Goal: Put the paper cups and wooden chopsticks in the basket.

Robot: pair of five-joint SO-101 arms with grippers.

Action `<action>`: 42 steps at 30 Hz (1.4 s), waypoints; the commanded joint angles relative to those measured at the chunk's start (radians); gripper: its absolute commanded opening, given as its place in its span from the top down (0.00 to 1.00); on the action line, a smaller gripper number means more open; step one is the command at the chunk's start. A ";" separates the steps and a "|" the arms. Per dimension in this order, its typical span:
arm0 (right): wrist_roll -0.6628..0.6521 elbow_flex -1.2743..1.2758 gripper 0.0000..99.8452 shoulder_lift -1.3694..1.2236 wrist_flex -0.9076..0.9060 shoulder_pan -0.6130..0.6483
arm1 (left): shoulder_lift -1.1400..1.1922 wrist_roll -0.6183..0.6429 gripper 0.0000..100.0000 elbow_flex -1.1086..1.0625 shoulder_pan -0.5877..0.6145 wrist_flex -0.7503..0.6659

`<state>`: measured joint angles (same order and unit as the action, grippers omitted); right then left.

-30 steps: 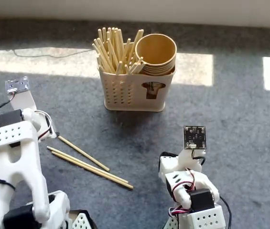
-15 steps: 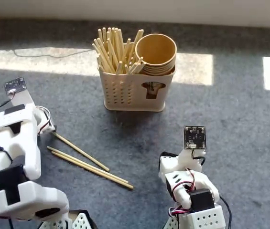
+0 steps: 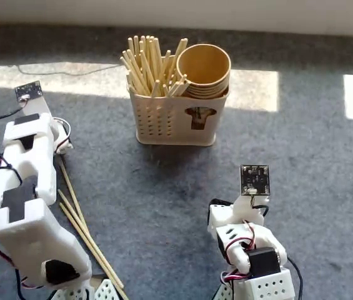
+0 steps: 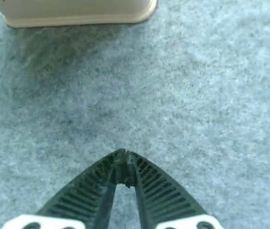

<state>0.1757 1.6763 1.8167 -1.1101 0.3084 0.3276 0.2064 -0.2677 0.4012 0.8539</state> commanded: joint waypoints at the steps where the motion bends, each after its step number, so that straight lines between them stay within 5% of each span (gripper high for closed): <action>1: 0.009 0.111 0.99 0.019 -0.005 -0.010 | 0.002 0.009 0.98 0.142 -0.064 -0.014; 10: 0.009 0.111 0.99 0.019 -0.005 -0.010 | 0.001 0.009 0.99 0.361 -0.147 0.034; 20: 0.009 0.111 0.99 0.019 -0.005 -0.010 | 0.001 0.008 0.99 0.883 -0.166 0.505; 26: 0.009 0.111 0.99 0.019 -0.005 -0.010 | 0.002 0.008 0.99 1.187 -0.168 0.671; 42: 0.009 0.111 0.99 0.019 -0.005 -0.010 | 0.005 0.002 0.99 1.782 -0.383 0.674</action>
<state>0.1757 1.6763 1.8167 -1.1101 0.3084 0.3552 0.2048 1.3924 0.0806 1.5443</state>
